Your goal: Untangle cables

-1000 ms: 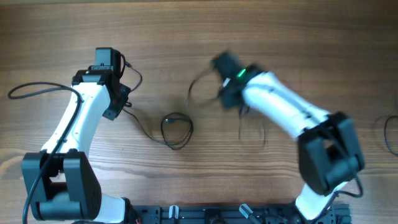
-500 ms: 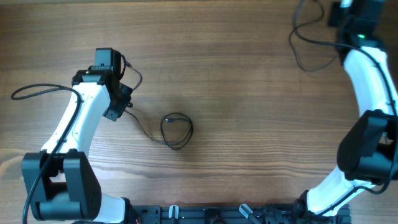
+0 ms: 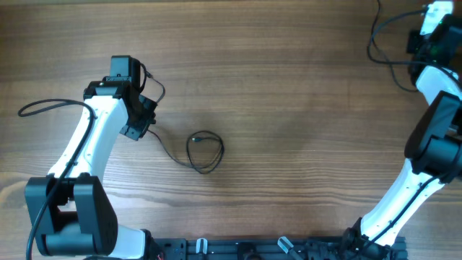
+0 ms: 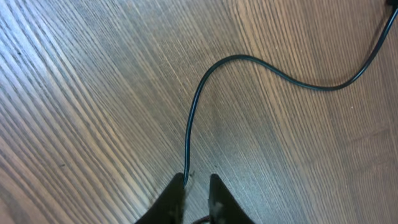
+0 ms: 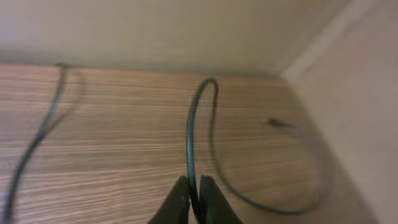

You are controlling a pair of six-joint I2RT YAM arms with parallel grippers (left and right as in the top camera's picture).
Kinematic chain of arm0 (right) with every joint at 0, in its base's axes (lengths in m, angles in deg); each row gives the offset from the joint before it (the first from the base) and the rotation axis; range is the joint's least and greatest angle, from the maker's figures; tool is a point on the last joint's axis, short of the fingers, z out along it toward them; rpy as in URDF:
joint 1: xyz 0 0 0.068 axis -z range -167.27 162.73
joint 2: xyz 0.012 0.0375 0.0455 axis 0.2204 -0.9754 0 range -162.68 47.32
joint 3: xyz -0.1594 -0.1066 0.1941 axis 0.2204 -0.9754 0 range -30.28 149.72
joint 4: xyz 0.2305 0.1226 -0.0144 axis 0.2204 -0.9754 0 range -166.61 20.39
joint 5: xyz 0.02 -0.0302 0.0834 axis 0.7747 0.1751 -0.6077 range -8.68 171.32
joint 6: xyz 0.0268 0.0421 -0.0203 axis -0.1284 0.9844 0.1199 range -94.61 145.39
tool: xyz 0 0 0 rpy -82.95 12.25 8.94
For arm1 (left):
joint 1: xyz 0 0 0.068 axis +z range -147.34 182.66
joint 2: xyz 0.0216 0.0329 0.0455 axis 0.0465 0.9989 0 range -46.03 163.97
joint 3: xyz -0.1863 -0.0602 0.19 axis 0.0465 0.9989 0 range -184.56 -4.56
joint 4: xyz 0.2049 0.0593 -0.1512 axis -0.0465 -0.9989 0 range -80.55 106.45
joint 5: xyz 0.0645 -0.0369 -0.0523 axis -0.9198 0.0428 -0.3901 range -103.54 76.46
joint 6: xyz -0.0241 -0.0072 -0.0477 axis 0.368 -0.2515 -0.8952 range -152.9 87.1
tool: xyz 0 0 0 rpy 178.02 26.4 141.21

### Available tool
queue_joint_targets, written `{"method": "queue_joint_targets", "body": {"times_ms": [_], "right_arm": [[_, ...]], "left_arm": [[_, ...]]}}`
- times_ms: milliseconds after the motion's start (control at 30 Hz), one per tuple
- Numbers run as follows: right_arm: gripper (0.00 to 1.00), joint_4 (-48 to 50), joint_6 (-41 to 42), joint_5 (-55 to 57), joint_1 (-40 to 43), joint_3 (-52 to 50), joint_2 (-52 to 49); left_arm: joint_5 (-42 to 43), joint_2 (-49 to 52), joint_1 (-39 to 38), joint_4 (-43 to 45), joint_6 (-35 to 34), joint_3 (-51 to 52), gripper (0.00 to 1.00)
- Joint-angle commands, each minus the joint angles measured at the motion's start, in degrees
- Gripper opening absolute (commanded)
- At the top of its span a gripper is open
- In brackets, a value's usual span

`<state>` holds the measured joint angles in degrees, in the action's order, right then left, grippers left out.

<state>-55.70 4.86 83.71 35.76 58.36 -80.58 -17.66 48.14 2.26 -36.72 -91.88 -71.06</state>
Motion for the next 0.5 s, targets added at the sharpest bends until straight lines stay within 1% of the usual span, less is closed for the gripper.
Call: {"method": "queue_joint_targets", "body": {"times_ms": [0, 67, 133, 200, 233, 300, 333, 467], "right_arm": [[0.04, 0.42, 5.57, -4.85, -1.64, 0.33, -0.63], [0.04, 1.81, 9.01, -4.81, -1.97, 0.35, -0.42], [0.04, 1.81, 14.95, -4.98, -1.97, 0.35, 0.2], [0.32, -0.52, 19.12, -6.71, -1.9, 0.35, 0.42], [0.59, -2.01, 19.15, -7.78, -1.9, 0.31, 0.31], [0.81, -5.51, 18.1, -8.31, -2.12, 0.28, -0.17], [1.0, -8.17, 17.31, -8.28, -2.38, 0.26, -0.26], [1.0, -11.45, 17.7, -10.62, -2.62, 0.24, -0.04]], "left_arm": [[1.16, -0.42, 0.13, -0.02, 0.26, -0.15, 0.13], [1.36, -0.42, 0.15, -0.02, 0.26, -0.15, 0.13], [1.33, -0.42, 0.15, 0.0, 0.26, -0.15, 0.13], [1.33, -0.42, 0.15, 0.0, 0.26, -0.15, 0.13], [1.33, -0.42, 0.15, 0.02, 0.26, -0.15, 0.13], [1.31, -0.42, 0.15, 0.2, 0.26, -0.15, 0.14], [1.31, -0.42, 0.15, 0.22, 0.26, -0.15, 0.15], [1.29, -0.42, 0.15, 1.07, 0.26, -0.15, 0.17]]}}
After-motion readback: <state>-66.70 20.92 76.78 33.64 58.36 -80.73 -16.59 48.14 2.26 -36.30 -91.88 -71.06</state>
